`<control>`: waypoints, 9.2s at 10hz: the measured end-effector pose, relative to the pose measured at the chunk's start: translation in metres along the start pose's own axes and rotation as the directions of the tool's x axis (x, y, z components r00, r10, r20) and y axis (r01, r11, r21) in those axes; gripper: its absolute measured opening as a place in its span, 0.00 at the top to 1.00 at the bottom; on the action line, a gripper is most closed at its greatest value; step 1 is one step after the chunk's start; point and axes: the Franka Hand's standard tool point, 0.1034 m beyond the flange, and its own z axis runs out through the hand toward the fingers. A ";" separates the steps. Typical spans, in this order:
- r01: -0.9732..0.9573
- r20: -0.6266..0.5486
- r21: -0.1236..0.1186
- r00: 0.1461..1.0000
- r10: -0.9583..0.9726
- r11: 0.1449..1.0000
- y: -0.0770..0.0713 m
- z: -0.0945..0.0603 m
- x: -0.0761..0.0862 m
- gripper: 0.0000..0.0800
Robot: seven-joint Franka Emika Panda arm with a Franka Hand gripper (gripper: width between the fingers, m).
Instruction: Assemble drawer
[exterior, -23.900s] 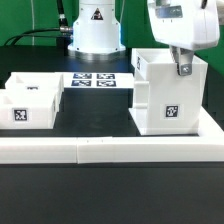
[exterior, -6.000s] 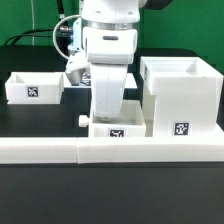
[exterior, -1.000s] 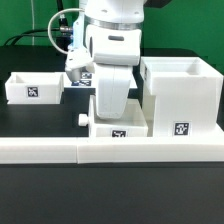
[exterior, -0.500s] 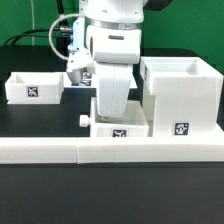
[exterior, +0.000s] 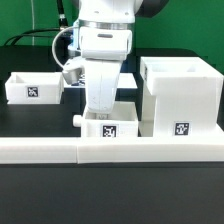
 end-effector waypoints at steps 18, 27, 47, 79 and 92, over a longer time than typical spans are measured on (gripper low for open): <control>0.098 0.031 0.160 0.994 -0.104 0.982 0.006 -0.011 -0.002 0.95; 0.009 0.022 0.092 1.000 -0.011 0.996 0.003 -0.004 0.005 0.95; 0.142 0.000 0.079 0.990 -0.142 0.987 0.003 -0.004 0.015 0.95; 0.170 -0.003 0.098 0.985 -0.171 0.981 0.020 -0.053 -0.028 0.19; 0.123 -0.173 0.152 0.980 -0.097 0.981 0.021 -0.023 -0.018 0.19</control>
Offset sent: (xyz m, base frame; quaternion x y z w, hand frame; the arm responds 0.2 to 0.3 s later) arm 0.0163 0.0059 0.0083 0.0268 -0.0119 -0.0359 0.9989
